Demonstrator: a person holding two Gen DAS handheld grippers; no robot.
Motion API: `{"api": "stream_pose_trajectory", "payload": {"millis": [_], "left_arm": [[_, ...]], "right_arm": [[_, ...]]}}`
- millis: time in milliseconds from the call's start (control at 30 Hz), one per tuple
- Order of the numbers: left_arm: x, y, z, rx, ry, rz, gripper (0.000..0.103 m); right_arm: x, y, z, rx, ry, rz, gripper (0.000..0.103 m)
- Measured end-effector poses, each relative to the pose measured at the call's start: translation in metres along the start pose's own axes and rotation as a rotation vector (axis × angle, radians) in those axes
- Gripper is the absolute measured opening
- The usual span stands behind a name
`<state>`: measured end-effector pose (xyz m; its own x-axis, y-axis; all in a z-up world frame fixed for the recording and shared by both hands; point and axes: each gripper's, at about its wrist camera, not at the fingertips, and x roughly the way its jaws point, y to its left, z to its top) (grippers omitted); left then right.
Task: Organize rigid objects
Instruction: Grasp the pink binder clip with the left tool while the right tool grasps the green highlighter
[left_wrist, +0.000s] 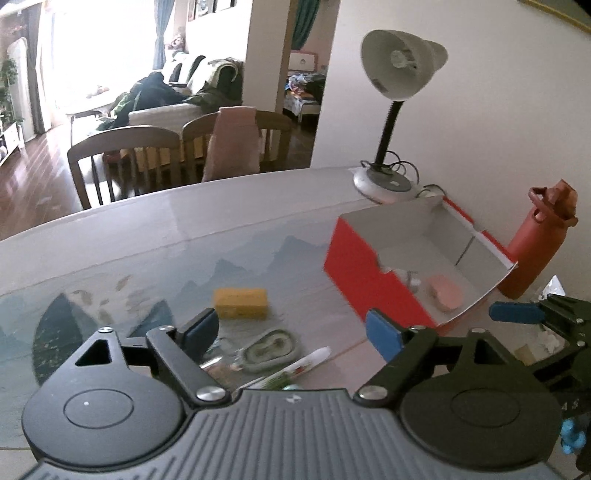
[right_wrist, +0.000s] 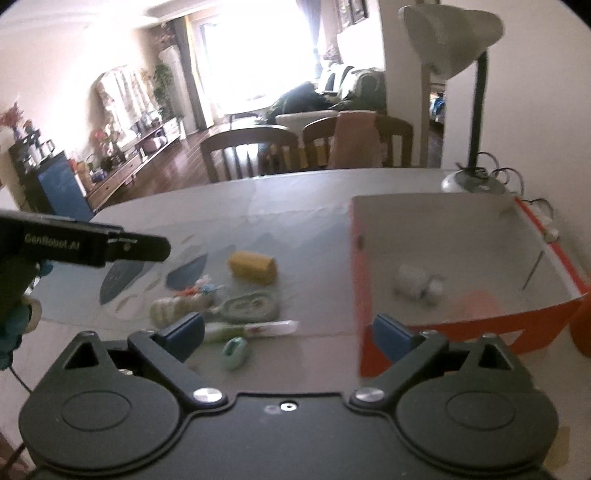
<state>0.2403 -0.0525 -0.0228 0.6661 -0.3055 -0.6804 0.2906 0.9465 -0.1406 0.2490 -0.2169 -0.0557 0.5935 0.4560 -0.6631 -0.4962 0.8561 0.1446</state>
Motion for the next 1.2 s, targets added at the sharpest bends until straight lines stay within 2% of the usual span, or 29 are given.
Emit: {"api": "stream_pose_trajectory", "payload": {"millis": [267, 433, 467, 500, 700, 1033, 1200], "left_arm": [[-0.005, 0.035, -0.026, 0.005, 0.024, 0.027, 0.091], [-0.004, 0.051, -0.047, -0.002, 0.024, 0.016, 0.093], [-0.003, 0.053, -0.05, -0.007, 0.026, 0.017, 0.094], [-0.002, 0.056, -0.054, -0.014, 0.029, 0.019, 0.103], [0.011, 0.076, -0.079, -0.074, 0.08, 0.04, 0.103], [0.03, 0.084, -0.12, -0.077, 0.15, 0.099, 0.103], [0.039, 0.082, -0.135, -0.087, 0.186, 0.094, 0.103]], "right_arm": [[0.009, 0.053, -0.025, -0.066, 0.041, 0.028, 0.097], [0.023, 0.074, -0.042, -0.089, 0.083, 0.034, 0.097], [0.026, 0.077, -0.045, -0.097, 0.089, 0.033, 0.097], [0.03, 0.081, -0.049, -0.102, 0.098, 0.031, 0.097], [0.052, 0.103, -0.068, -0.132, 0.136, 0.045, 0.097], [0.08, 0.126, -0.091, -0.196, 0.167, 0.052, 0.097], [0.089, 0.133, -0.1, -0.209, 0.163, 0.045, 0.096]]}}
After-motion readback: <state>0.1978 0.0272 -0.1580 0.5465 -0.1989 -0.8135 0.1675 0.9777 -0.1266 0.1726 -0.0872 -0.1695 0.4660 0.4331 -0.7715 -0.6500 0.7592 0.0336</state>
